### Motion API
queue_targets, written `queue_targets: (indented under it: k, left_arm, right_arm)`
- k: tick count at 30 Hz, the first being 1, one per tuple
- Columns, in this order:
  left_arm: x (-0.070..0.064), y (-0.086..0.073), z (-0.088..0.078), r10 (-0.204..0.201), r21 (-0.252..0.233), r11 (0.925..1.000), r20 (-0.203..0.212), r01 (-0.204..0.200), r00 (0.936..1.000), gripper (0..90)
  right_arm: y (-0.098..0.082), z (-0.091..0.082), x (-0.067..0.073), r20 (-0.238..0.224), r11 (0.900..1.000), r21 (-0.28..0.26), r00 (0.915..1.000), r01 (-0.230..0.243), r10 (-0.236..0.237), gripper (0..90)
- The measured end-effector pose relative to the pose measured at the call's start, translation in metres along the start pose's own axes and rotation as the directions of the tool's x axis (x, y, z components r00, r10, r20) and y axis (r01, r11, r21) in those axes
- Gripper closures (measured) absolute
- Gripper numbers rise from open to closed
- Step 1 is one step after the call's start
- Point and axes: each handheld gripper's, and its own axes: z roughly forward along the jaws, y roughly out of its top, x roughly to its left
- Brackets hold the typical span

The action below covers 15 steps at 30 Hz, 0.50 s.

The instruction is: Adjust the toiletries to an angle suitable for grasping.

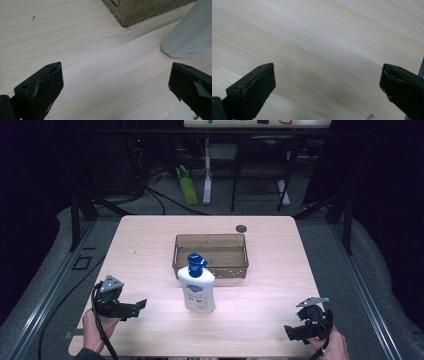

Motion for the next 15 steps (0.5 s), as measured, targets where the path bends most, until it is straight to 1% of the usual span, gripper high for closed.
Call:
queue_targets:
  k: [2,3,4,5,6,8,10,11,12,14,15]
  left_arm:
    - [-0.002,0.000,-0.001,-0.023,-0.008,0.9997,-0.008,0.023,0.9997,0.0]
    - [-0.007,0.002,-0.001,-0.041,-0.019,0.9990,-0.010,0.041,0.9991,0.0]
    - [-0.011,0.003,-0.002,-0.038,-0.028,0.9989,-0.008,0.038,0.9993,0.0]
    - [-0.011,0.003,-0.002,-0.038,-0.028,0.9989,-0.008,0.038,0.9993,0.0]
    - [-0.016,0.004,-0.002,-0.026,-0.031,0.9992,-0.016,0.025,0.9995,0.0]
    - [-0.024,0.007,-0.002,-0.008,-0.038,0.9993,-0.017,0.007,0.9998,0.0]
    - [-0.025,0.007,-0.002,-0.005,-0.028,0.9996,-0.028,0.004,0.9996,0.0]
    - [-0.025,0.007,-0.002,-0.017,-0.028,0.9995,-0.042,0.016,0.9990,0.0]
    - [-0.025,0.008,-0.002,-0.020,-0.030,0.9994,-0.047,0.019,0.9987,0.0]
    - [-0.027,0.010,-0.002,-0.040,-0.040,0.9985,-0.050,0.038,0.9980,0.0]
    - [-0.028,0.011,-0.002,-0.041,-0.040,0.9984,-0.052,0.039,0.9978,0.0]
  right_arm:
    - [0.001,0.000,0.000,0.004,1.000,0.000,1.0000,-0.001,0.001,0.0]
    - [0.001,0.000,0.001,0.004,1.000,0.000,1.0000,-0.003,0.003,0.0]
    - [0.001,0.001,0.001,-0.001,1.000,0.002,1.0000,-0.005,0.005,0.0]
    - [0.001,0.001,0.001,-0.001,1.000,0.002,1.0000,-0.005,0.005,0.0]
    - [0.001,0.001,0.001,-0.003,1.000,0.003,1.0000,-0.004,0.004,0.0]
    - [0.002,0.002,0.001,-0.003,1.000,0.009,1.0000,-0.006,0.006,0.0]
    - [0.002,0.002,0.001,-0.003,1.000,0.007,1.0000,-0.009,0.009,0.0]
    - [0.002,0.002,0.001,-0.005,1.000,0.007,0.9999,-0.013,0.013,0.0]
    - [0.002,0.003,0.001,-0.007,1.000,0.013,0.9998,-0.018,0.018,0.0]
    - [0.003,0.004,0.001,-0.007,1.000,0.018,0.9998,-0.017,0.017,0.0]
    - [0.003,0.004,0.001,-0.008,1.000,0.017,0.9998,-0.018,0.018,0.0]
